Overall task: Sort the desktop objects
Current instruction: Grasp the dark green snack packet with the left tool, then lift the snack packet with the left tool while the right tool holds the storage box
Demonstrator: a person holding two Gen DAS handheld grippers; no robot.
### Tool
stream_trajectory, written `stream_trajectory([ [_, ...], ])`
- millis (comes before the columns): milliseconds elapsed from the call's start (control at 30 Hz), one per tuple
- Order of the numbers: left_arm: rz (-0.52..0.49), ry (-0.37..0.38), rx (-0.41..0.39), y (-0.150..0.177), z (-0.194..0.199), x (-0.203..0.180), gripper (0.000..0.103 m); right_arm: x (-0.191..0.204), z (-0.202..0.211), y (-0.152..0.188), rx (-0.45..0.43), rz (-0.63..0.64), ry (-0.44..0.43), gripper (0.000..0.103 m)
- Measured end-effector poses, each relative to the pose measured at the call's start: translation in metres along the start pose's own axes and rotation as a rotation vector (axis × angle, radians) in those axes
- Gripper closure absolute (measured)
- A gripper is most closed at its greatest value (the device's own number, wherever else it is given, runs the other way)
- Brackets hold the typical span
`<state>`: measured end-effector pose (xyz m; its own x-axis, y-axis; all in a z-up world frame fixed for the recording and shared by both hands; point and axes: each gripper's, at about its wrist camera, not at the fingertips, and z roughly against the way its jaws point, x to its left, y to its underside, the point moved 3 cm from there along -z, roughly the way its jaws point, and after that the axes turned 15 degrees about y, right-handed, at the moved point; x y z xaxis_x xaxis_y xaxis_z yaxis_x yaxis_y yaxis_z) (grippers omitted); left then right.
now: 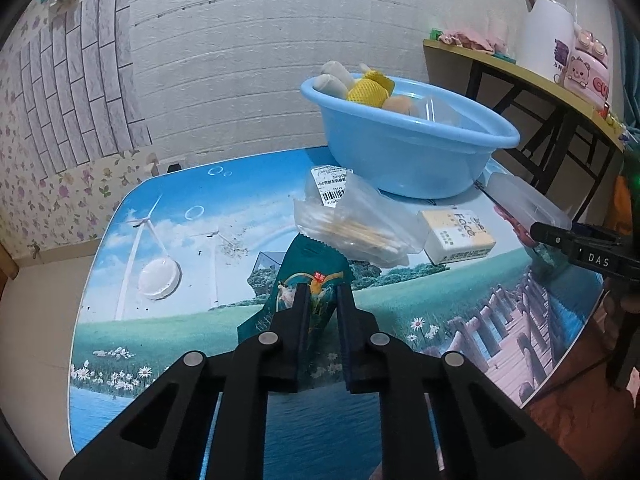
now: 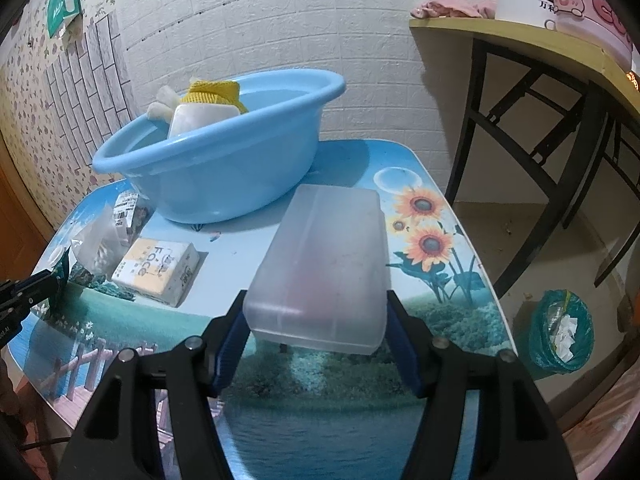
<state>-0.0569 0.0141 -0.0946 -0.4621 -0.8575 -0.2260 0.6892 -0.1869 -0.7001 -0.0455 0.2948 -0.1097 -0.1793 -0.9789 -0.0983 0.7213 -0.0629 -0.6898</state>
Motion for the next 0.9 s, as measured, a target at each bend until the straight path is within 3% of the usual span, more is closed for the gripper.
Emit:
stream_trajectory([
  [800,0.041,-0.022,0.037,0.007,-0.009,0.011,0.09,0.001,0.0,0.003,0.011,0.002,-0.005,0.041],
  [900,0.05,-0.007,0.018,0.005,-0.005,0.013,0.095,0.001,0.0,0.003,0.011,0.002,-0.006,0.041],
])
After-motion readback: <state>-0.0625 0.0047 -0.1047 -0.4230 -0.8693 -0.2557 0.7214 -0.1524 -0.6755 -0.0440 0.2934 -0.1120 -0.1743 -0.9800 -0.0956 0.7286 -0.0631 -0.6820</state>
